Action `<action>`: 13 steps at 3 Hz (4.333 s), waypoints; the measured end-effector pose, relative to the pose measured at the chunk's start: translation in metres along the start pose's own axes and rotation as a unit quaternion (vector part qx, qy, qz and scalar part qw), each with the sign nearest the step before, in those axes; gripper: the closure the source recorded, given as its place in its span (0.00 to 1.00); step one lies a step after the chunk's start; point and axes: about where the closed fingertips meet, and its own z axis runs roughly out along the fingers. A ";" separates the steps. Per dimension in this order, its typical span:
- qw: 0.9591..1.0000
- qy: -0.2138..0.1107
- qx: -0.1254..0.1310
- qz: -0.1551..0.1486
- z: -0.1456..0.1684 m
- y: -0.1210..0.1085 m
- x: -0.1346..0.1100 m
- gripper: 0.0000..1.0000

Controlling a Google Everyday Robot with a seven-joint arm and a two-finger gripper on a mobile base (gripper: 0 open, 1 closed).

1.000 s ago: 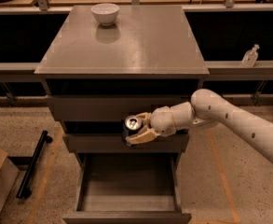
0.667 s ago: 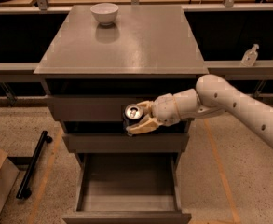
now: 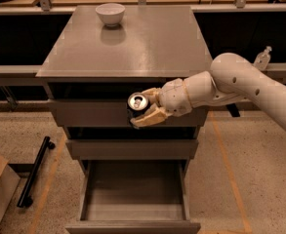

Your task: Pick pepsi can from bottom drawer and place on counter

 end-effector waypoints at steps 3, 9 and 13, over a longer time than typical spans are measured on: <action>0.998 0.023 0.046 -0.040 -0.026 -0.030 -0.050 1.00; 0.988 0.000 0.154 -0.026 -0.075 -0.158 -0.076 0.82; 0.985 0.006 0.162 0.054 -0.092 -0.224 -0.033 0.00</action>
Offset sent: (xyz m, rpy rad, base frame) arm 0.0215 -0.0018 0.0666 -0.0384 -0.1325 -0.0637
